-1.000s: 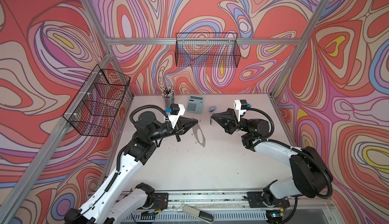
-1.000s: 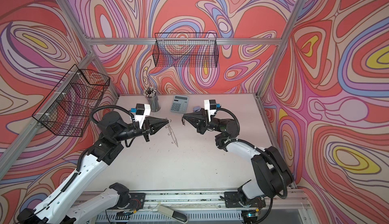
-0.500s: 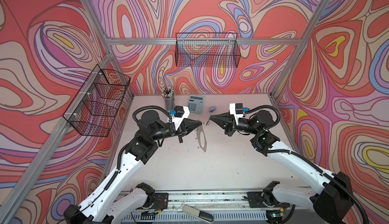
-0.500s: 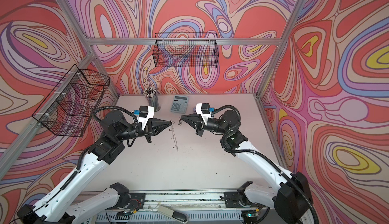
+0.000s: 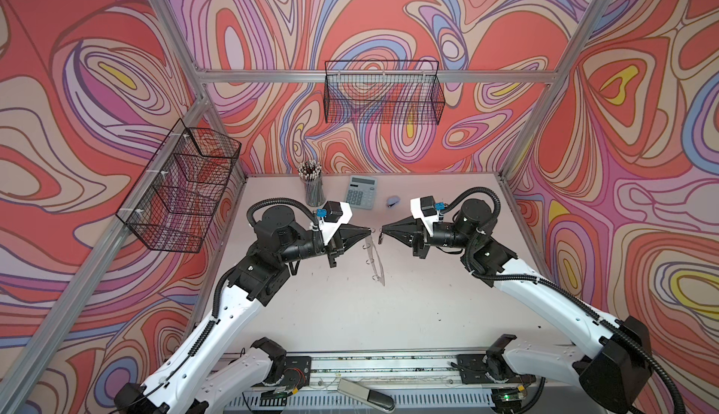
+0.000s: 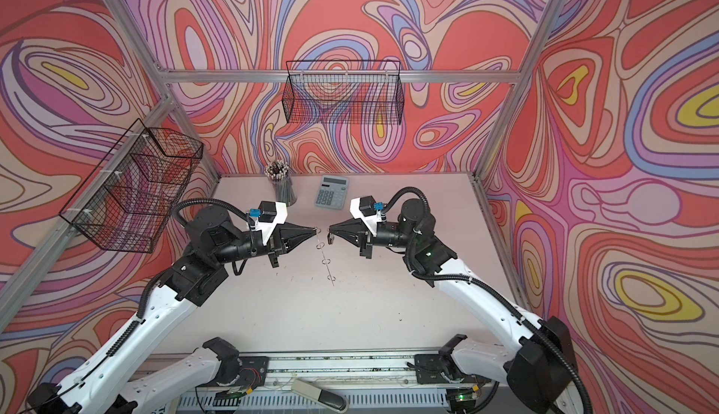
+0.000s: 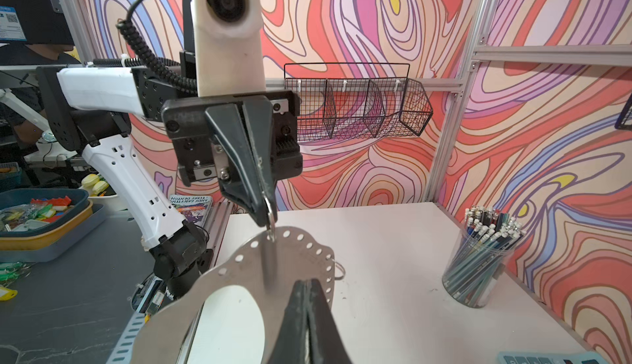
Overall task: Attach keys to a key ring
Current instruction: Insert the key into the keyring.
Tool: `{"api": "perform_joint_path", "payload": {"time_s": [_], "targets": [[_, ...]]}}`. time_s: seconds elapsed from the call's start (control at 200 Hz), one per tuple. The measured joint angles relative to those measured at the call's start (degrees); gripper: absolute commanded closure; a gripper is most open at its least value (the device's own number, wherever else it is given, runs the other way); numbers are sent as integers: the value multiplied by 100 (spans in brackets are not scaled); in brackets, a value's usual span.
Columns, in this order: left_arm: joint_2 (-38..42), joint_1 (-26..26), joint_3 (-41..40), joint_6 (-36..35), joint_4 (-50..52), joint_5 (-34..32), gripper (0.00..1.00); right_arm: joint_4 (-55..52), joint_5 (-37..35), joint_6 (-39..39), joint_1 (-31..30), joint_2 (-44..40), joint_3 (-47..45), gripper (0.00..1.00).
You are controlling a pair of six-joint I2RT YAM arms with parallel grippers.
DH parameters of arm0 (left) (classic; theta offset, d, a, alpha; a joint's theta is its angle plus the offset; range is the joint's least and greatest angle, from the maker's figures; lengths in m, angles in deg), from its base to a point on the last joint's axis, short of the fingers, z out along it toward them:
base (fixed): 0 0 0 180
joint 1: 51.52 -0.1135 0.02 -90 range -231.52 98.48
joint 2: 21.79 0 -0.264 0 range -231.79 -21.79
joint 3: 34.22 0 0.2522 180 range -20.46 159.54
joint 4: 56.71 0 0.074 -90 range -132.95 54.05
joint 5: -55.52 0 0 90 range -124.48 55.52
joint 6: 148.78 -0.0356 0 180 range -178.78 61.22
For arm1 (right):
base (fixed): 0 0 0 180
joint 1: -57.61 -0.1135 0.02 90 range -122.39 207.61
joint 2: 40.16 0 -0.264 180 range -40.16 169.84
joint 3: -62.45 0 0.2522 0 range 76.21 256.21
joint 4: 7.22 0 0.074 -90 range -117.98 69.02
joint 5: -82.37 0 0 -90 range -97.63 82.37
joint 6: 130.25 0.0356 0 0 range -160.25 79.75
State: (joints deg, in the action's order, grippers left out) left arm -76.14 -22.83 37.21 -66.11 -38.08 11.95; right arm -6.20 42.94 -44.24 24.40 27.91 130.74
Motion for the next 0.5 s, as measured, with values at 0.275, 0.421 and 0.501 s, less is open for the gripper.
{"api": "perform_joint_path", "payload": {"time_s": [0.275, 0.421, 0.501], "targets": [[4, 92, 223, -581, 625, -162, 100, -557, -188, -490, -170, -96, 212, 100], [2, 205, 223, -896, 857, -420, 100, -828, -389, -785, -317, -229, 219, 100], [-17, 348, 225, -1099, 1021, -614, 100, -944, -476, -892, -363, -264, 219, 100]]}}
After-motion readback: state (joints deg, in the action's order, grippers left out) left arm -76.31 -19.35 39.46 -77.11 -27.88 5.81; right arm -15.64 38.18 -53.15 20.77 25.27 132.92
